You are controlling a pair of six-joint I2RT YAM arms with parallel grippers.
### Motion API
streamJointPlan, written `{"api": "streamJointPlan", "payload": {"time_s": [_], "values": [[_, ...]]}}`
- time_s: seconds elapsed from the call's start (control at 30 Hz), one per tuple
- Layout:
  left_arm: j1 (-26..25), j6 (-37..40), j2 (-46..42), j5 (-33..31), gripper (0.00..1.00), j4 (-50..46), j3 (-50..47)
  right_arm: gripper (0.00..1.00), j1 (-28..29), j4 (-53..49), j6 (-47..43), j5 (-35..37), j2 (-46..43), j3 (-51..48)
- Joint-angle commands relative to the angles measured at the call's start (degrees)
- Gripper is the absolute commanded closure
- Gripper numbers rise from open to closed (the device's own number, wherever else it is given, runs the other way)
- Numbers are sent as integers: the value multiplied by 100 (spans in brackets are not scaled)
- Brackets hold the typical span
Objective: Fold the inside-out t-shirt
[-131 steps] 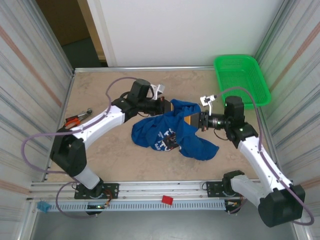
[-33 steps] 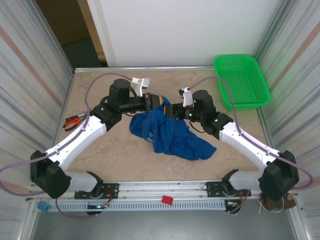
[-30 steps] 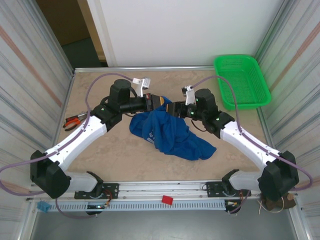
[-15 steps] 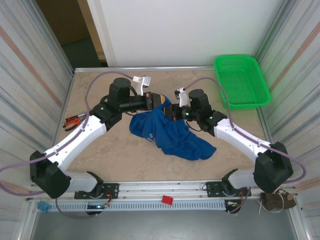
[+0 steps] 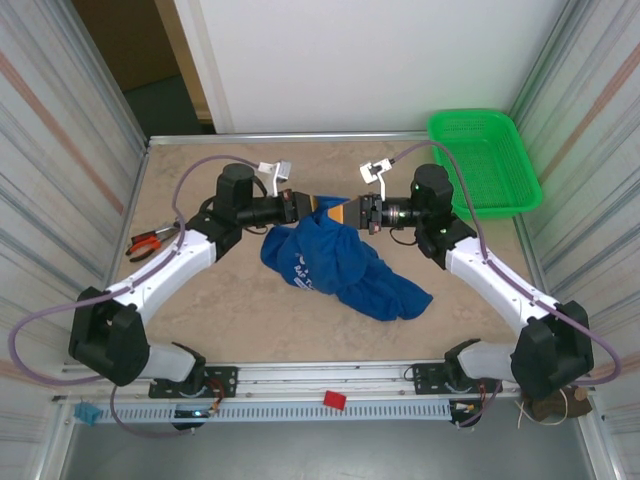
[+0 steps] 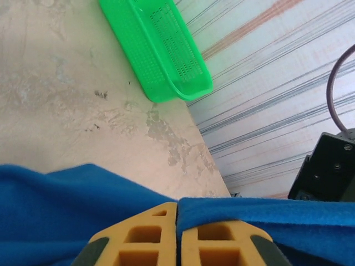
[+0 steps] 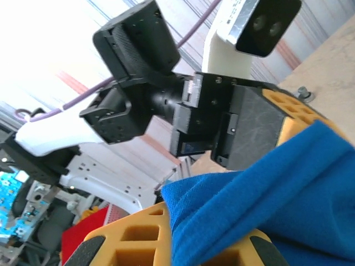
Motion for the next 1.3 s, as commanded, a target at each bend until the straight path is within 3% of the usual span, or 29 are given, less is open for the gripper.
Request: {"api": "streamJointPlan", "payload": {"time_s": [0.0, 0.2, 0.33, 0.43, 0.6, 0.83, 0.87, 0.9, 1.0, 1.17, 1.27], "values": [[250, 268, 296, -573, 77, -411, 61, 100, -109, 1324, 514, -743, -325, 11], [281, 453, -840, -776, 49, -934, -213, 100, -537, 1353, 602, -371, -233, -372], [230, -418, -1647, -819, 37, -844, -415, 100, -653, 1302, 541, -205, -133, -504], [-77, -1009, -1734, -940, 34, -791, -320, 100, -643, 1297, 527, -113, -41, -517], [-703, -1341, -1330, -1596, 31, -1778, 262, 100, -613, 1236, 502, -52, 31, -487], [-955, -1920, -688, -2007, 26, -1187, 83, 100, -453, 1179, 433, 31, 78, -454], [-954, -1880, -583, -2015, 27, -1138, 98, 100, -426, 1164, 416, 53, 83, -443], [-954, -1817, -473, -1978, 36, -1000, 93, 100, -399, 1163, 412, 63, 107, -430], [-1039, -1600, -390, -2008, 99, -520, -172, 100, -477, 1291, 495, 142, 133, -441], [-1778, -838, -882, -3027, 100, -66, -1046, 100, -950, 2547, 1532, 179, 351, -533], [-2078, -822, -890, -3363, 100, -15, -1454, 100, -944, 3016, 1930, 14, 556, -423]]}}
